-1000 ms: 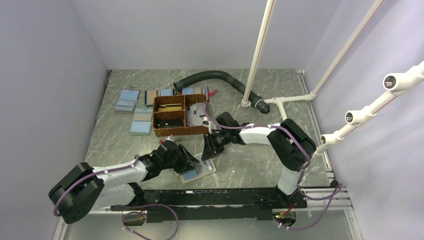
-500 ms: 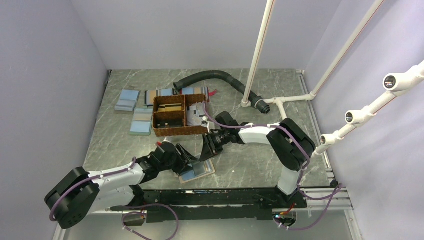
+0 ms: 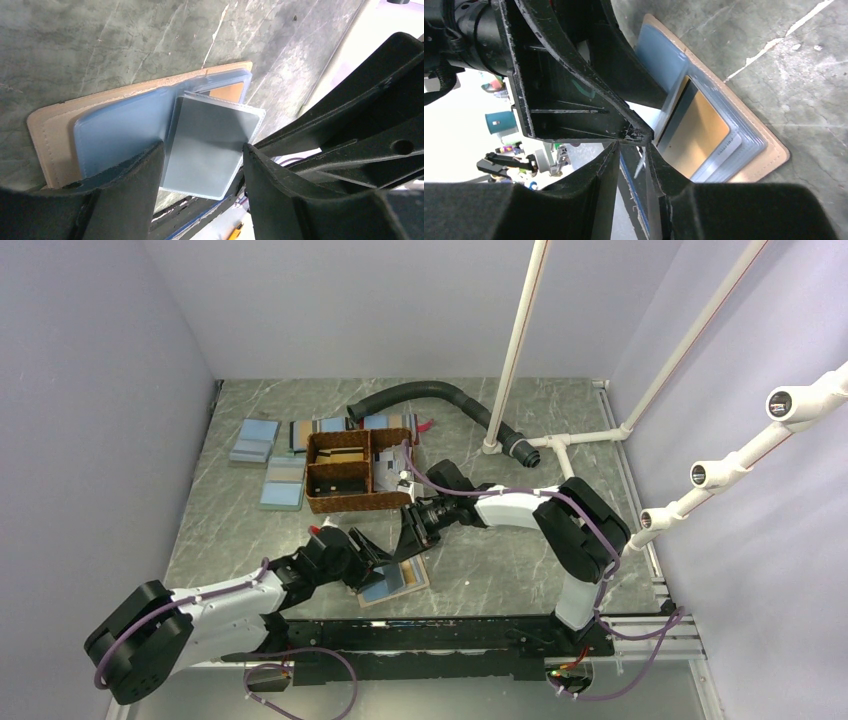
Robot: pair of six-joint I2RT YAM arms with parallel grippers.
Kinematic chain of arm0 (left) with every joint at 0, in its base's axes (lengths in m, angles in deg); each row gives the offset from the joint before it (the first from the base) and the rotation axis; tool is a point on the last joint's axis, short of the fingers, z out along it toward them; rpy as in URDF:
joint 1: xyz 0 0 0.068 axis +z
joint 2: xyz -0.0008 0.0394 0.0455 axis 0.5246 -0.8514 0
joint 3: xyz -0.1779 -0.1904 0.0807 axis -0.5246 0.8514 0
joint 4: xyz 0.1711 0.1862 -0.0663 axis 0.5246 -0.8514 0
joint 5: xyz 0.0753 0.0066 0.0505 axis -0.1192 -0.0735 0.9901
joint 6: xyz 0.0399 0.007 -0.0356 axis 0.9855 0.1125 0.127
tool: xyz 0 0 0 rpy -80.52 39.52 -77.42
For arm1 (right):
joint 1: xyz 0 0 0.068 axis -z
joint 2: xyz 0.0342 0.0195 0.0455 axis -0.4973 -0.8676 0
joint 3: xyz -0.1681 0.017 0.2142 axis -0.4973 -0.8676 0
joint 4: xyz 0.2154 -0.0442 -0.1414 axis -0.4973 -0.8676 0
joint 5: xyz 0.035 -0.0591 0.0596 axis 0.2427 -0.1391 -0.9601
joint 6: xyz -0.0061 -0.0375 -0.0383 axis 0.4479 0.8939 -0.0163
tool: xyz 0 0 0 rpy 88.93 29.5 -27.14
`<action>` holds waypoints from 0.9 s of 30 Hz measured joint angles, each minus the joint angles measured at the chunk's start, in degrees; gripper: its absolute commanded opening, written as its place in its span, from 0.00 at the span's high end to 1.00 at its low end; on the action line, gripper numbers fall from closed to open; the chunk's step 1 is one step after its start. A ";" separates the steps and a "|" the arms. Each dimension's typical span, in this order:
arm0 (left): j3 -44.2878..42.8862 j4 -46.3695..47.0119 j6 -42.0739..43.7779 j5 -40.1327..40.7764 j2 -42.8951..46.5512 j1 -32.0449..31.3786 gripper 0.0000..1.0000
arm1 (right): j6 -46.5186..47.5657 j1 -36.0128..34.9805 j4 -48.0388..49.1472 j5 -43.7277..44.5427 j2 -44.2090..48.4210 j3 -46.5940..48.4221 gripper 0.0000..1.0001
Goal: Take the credit cards out of the card holder
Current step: Remove the credit card from the card holder.
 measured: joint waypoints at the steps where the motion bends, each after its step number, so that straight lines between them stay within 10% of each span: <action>1: 0.00 -0.02 0.00 0.02 0.09 0.00 0.35 | -0.15 -0.13 0.00 -0.22 0.00 0.22 0.72; 27: 0.81 -4.92 3.82 1.25 5.77 0.04 0.35 | 3.63 -1.22 -6.93 10.54 -1.46 4.52 0.60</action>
